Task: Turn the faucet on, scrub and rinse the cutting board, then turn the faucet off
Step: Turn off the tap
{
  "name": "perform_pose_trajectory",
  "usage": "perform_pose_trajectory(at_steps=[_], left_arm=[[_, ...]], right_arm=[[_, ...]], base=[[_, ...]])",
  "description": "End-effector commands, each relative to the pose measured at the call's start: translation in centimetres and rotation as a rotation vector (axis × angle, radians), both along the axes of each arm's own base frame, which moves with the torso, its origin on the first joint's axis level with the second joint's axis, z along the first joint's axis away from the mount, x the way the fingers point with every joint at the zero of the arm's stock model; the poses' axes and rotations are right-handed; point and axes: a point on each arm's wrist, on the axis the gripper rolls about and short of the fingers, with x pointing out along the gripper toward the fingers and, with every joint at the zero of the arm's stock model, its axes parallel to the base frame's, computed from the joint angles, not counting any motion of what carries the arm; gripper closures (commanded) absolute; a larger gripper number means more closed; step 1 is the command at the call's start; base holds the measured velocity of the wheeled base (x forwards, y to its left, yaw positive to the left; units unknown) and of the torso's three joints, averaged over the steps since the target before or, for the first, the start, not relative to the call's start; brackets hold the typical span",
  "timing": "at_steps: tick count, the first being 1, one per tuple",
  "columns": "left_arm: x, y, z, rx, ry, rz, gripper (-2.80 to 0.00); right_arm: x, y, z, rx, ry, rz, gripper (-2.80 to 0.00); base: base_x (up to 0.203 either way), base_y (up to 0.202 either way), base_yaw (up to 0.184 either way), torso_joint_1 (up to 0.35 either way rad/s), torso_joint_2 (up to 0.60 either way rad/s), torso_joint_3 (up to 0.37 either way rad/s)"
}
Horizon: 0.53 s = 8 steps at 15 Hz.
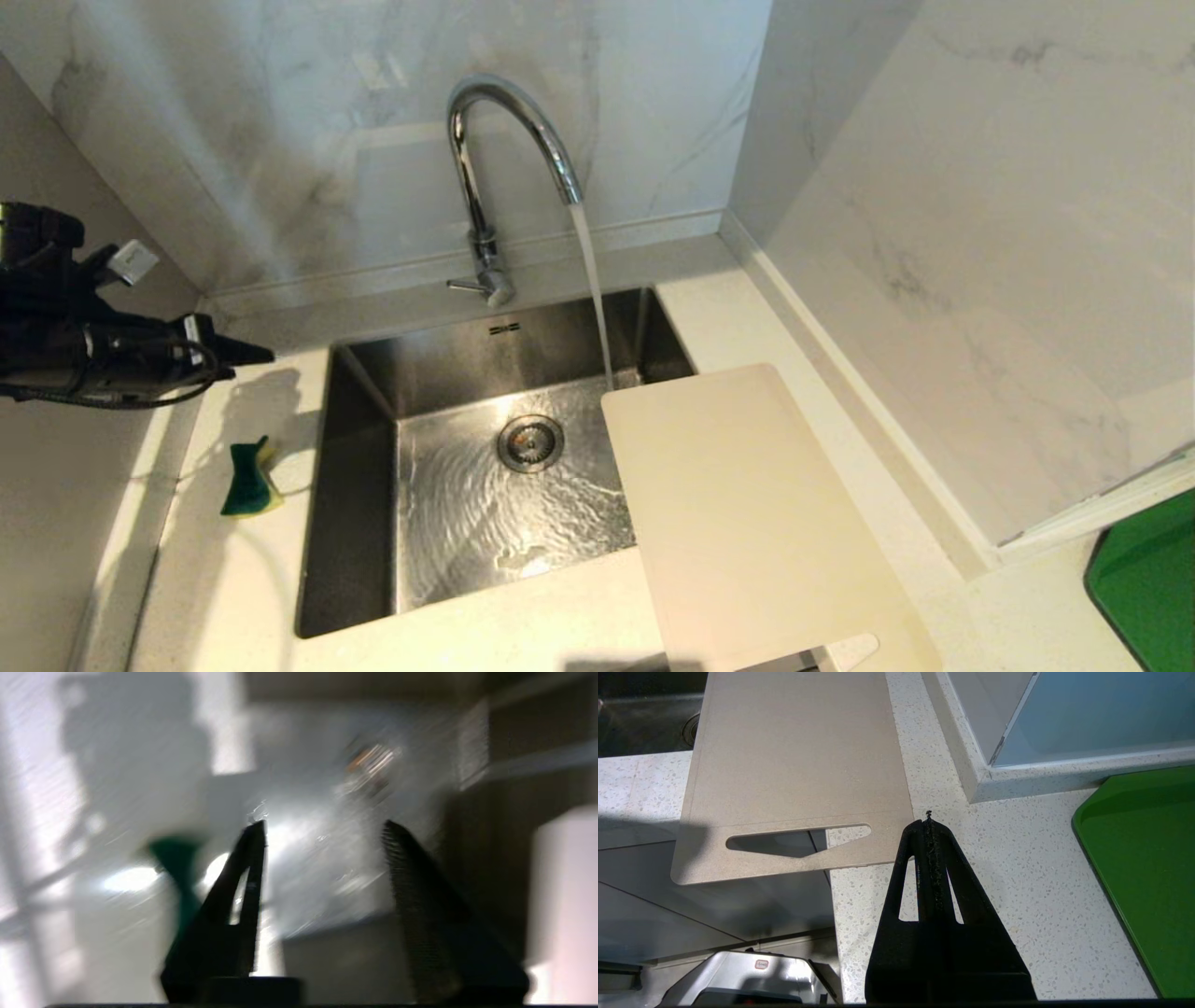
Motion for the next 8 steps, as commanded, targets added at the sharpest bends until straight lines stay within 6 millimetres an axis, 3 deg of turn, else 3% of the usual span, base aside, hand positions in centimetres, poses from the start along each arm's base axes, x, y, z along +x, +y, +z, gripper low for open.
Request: perform_pose_trajectory(at_steps=[1, 8], left_arm=[[1.2, -3.0, 1.9, -0.203, -0.080, 0.004, 0.00], [4.8, -8.1, 2.9, -0.430, -0.351, -0.112, 0.00]], right_arm=[[0.0, 0.0, 0.0, -0.001, 0.003, 0.001, 0.00], [0.0, 0.0, 0.0, -0.002, 0.001, -0.001, 0.00]], base=[[0.000, 0.000, 0.000, 0.000, 0.00, 0.000], [0.000, 0.000, 0.000, 0.000, 0.00, 0.000]])
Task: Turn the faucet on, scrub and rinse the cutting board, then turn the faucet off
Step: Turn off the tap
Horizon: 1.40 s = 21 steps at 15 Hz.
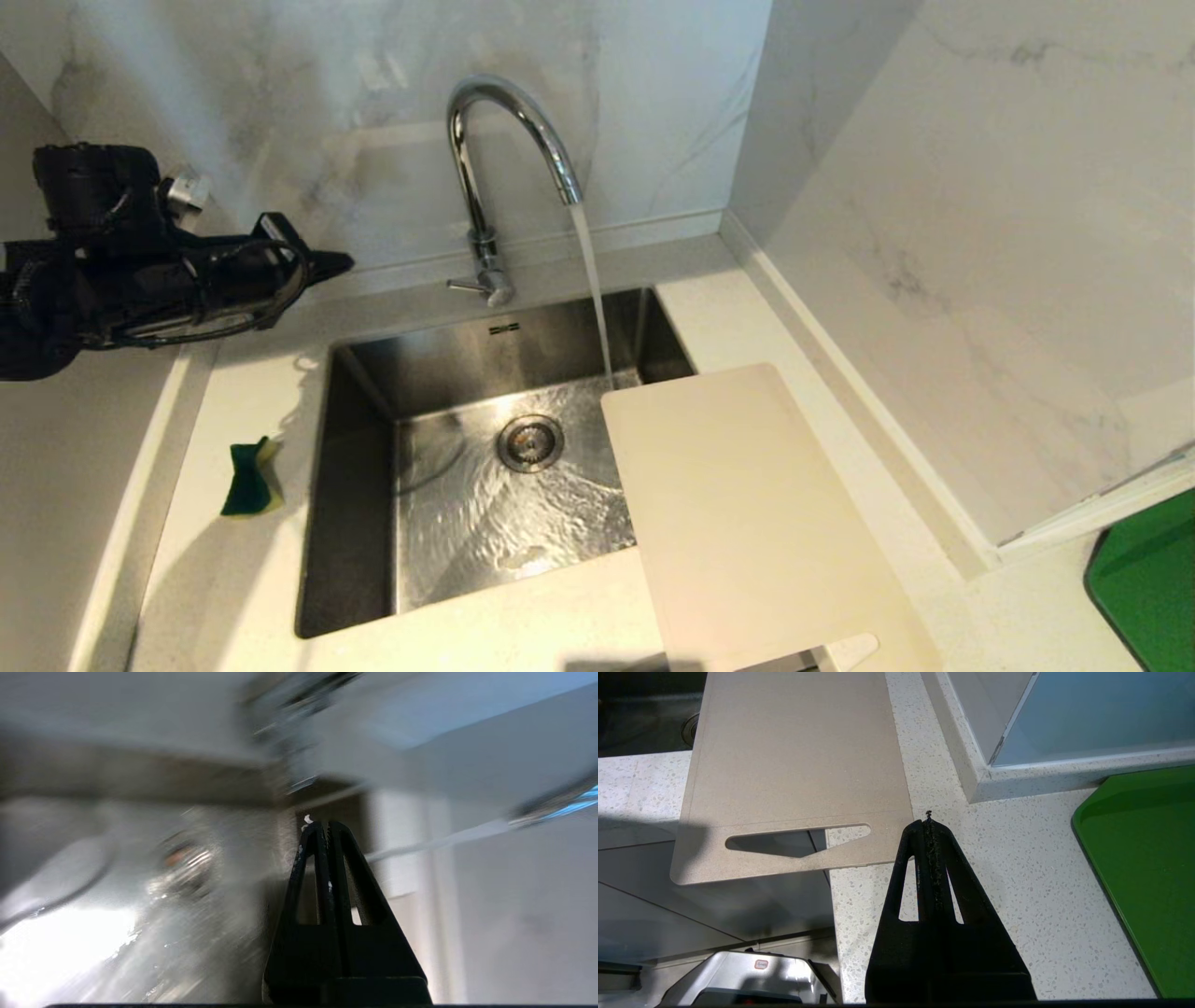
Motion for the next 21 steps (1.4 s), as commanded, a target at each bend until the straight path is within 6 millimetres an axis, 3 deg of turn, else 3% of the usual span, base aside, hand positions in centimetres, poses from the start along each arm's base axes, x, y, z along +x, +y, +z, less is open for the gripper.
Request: perform_pose_trajectory(at_steps=[1, 5, 9, 11, 14, 19, 21], left_arm=[[1.4, -1.7, -0.1, -0.060, -0.130, -0.045, 0.00], [2.3, -5.3, -1.1, -0.104, -0.272, -0.228, 0.00], [2.9, -8.6, -4.8, -0.048, -0.360, -0.310, 0.00], [4.0, -9.4, -7.4, 0.039, -0.393, -0.315, 0.00], [5.4, -10.0, -9.5, 0.134, -0.426, -0.308, 0.00], [7.2, -10.8, -10.6, 0.205, -0.488, -0.279, 0.00], [9.0, -11.4, -10.4, 0.196, -0.533, -0.211, 0.00]], right_arm=[[0.0, 0.0, 0.0, -0.002, 0.001, 0.000, 0.00], [0.0, 0.0, 0.0, -0.005, 0.001, 0.001, 0.00], [0.0, 0.0, 0.0, -0.005, -0.001, 0.002, 0.00], [0.0, 0.0, 0.0, -0.005, -0.001, 0.002, 0.00], [0.0, 0.0, 0.0, -0.005, -0.001, 0.002, 0.00], [0.0, 0.0, 0.0, -0.005, 0.004, 0.001, 0.00], [0.0, 0.0, 0.0, -0.005, 0.001, 0.002, 0.00]], base=[[0.000, 0.000, 0.000, 0.000, 0.00, 0.000], [0.000, 0.000, 0.000, 0.000, 0.00, 0.000], [0.000, 0.000, 0.000, 0.000, 0.00, 0.000], [0.000, 0.000, 0.000, 0.000, 0.00, 0.000], [0.000, 0.000, 0.000, 0.000, 0.00, 0.000], [0.000, 0.000, 0.000, 0.000, 0.00, 0.000], [0.000, 0.000, 0.000, 0.000, 0.00, 0.000]])
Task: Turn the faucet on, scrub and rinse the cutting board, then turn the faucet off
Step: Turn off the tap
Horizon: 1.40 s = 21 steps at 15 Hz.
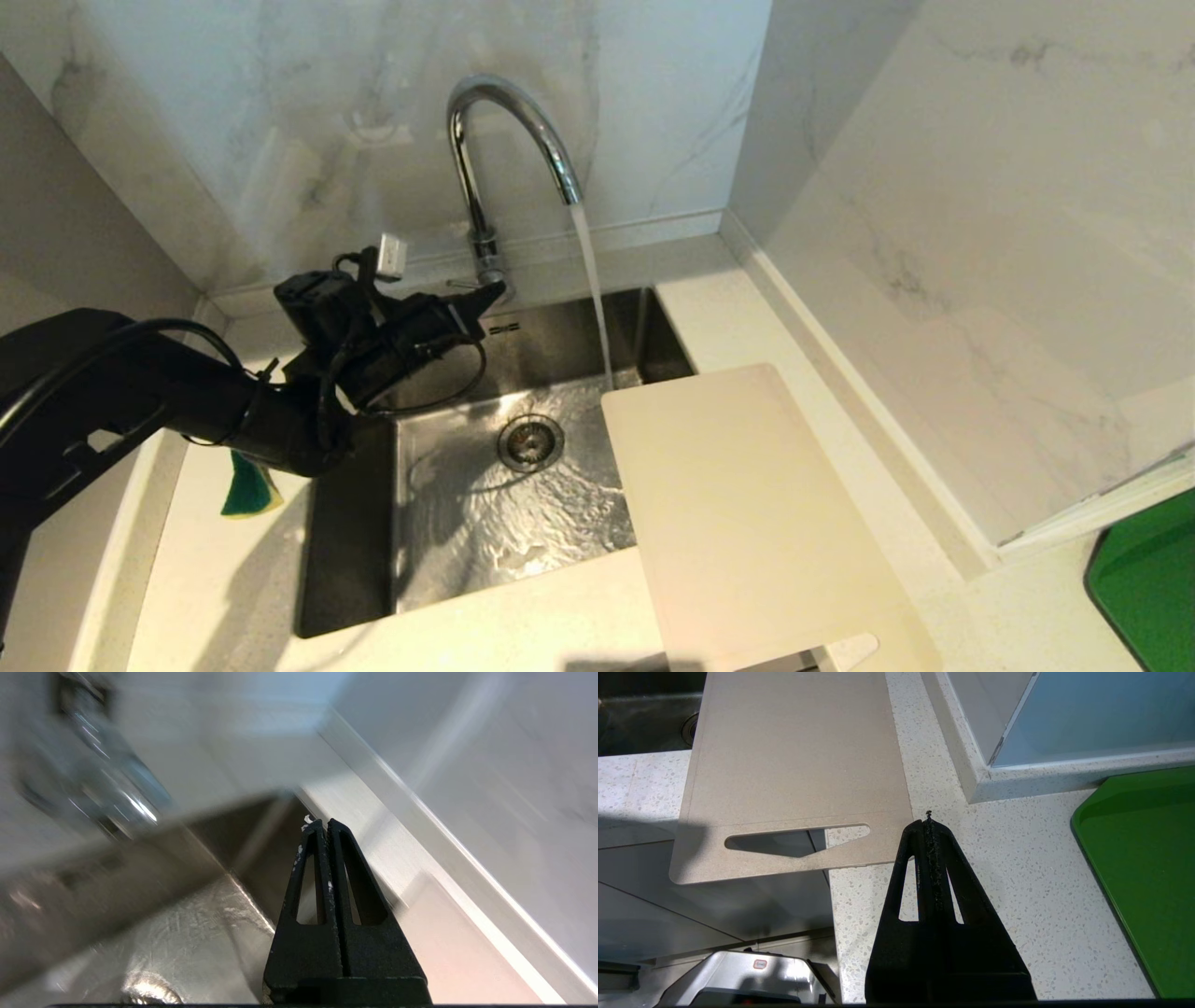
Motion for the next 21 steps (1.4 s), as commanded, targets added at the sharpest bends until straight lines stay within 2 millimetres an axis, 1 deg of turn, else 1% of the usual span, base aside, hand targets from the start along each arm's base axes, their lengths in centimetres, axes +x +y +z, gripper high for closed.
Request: perform_pose_trajectory(at_steps=[1, 3, 5, 8, 10, 13, 17, 21], left_arm=[[2.4, -0.9, -0.9, -0.027, -0.045, 0.060, 0.00], [4.1, -1.7, -2.4, -0.002, -0.088, 0.125, 0.00], [4.6, -2.2, -3.2, 0.017, -0.099, 0.137, 0.00], [5.5, -2.2, -3.7, 0.013, -0.112, 0.160, 0.00], [5.7, -2.2, -3.4, 0.003, -0.124, 0.177, 0.00], [6.6, -2.2, -3.2, -0.019, -0.145, 0.216, 0.00], [7.7, -1.0, -2.6, -0.021, -0.144, 0.259, 0.00], [9.1, 2.2, -2.7, -0.016, -0.124, 0.316, 0.00]], right_arm=[[0.0, 0.0, 0.0, -0.001, -0.001, 0.000, 0.00], [0.0, 0.0, 0.0, -0.001, -0.001, 0.002, 0.00], [0.0, 0.0, 0.0, -0.001, -0.001, 0.000, 0.00], [0.0, 0.0, 0.0, -0.001, -0.001, 0.002, 0.00], [0.0, 0.0, 0.0, 0.000, -0.001, 0.002, 0.00], [0.0, 0.0, 0.0, -0.001, -0.001, 0.002, 0.00], [0.0, 0.0, 0.0, -0.001, -0.001, 0.000, 0.00], [0.0, 0.0, 0.0, 0.000, -0.001, 0.000, 0.00]], base=[[0.000, 0.000, 0.000, 0.000, 0.00, 0.000], [0.000, 0.000, 0.000, 0.000, 0.00, 0.000], [0.000, 0.000, 0.000, 0.000, 0.00, 0.000], [0.000, 0.000, 0.000, 0.000, 0.00, 0.000], [0.000, 0.000, 0.000, 0.000, 0.00, 0.000], [0.000, 0.000, 0.000, 0.000, 0.00, 0.000], [0.000, 0.000, 0.000, 0.000, 0.00, 0.000], [0.000, 0.000, 0.000, 0.000, 0.00, 0.000]])
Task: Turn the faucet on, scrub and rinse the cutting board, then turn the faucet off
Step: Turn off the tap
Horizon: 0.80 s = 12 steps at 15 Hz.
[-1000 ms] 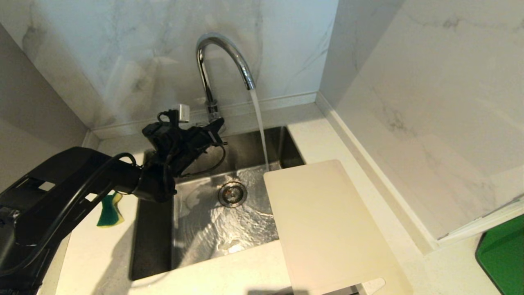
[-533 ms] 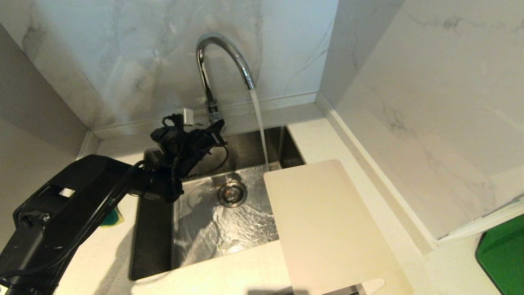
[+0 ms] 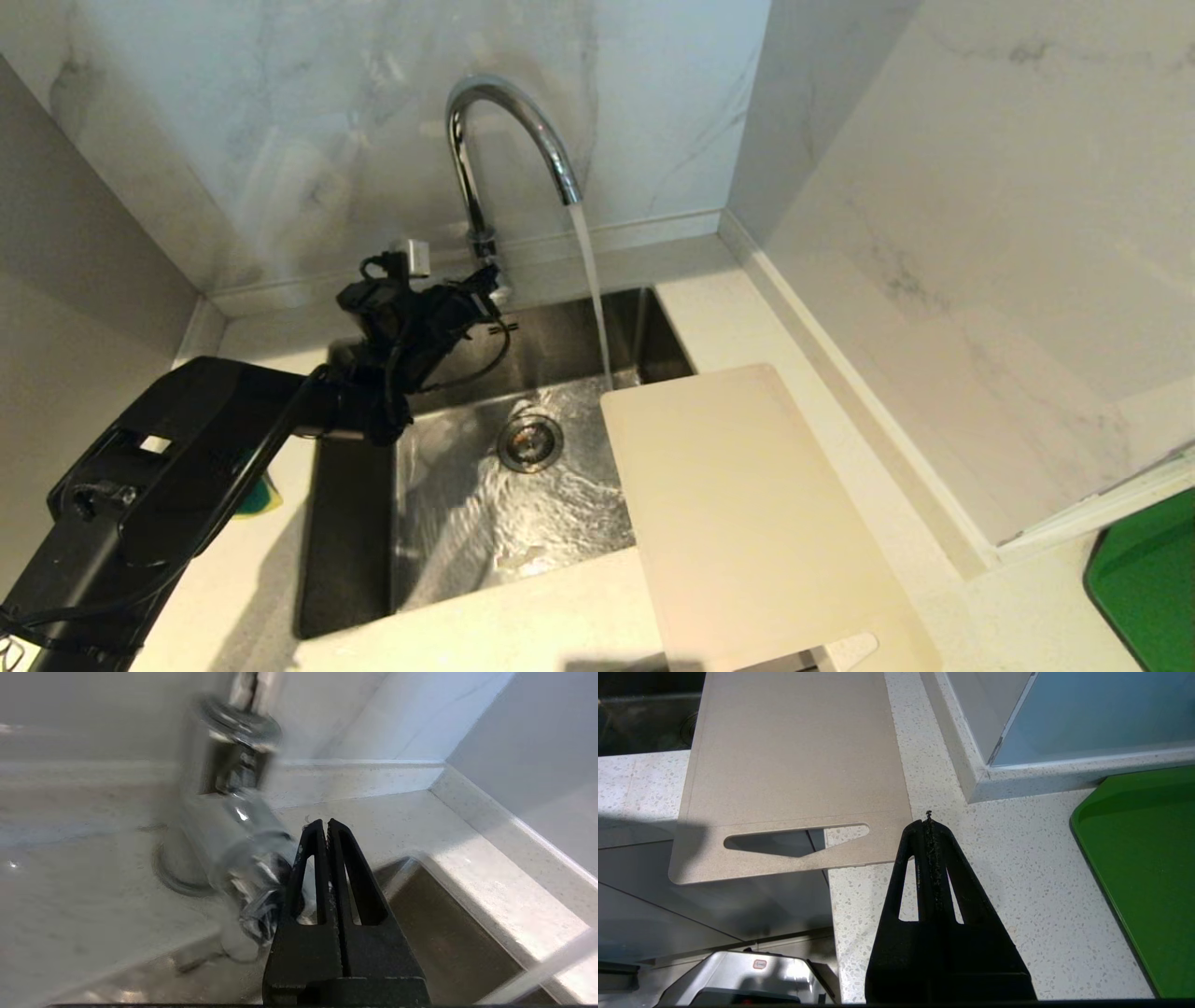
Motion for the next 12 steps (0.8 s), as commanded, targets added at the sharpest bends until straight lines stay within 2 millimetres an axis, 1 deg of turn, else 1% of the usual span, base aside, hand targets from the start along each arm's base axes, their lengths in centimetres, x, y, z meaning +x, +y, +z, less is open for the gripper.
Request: perform_pose_trajectory(at_steps=[1, 4, 8, 12], left_arm=[[0.65, 1.81, -0.18, -0.003, 0.007, 0.031, 0.00], [0.88, 2.69, -0.20, -0.015, 0.017, 0.043, 0.00], [0.80, 2.65, 0.05, -0.027, 0.017, 0.037, 0.00], [0.40, 1.88, 0.75, -0.063, 0.019, 0.013, 0.00]], right_arm=[[0.00, 0.00, 0.00, -0.001, 0.000, 0.001, 0.00], [0.00, 0.00, 0.00, -0.001, 0.000, 0.001, 0.00], [0.00, 0.00, 0.00, -0.001, 0.000, 0.001, 0.00], [0.00, 0.00, 0.00, 0.000, 0.000, 0.001, 0.00]], base=[[0.000, 0.000, 0.000, 0.000, 0.00, 0.000], [0.000, 0.000, 0.000, 0.000, 0.00, 0.000], [0.000, 0.000, 0.000, 0.000, 0.00, 0.000], [0.000, 0.000, 0.000, 0.000, 0.00, 0.000]])
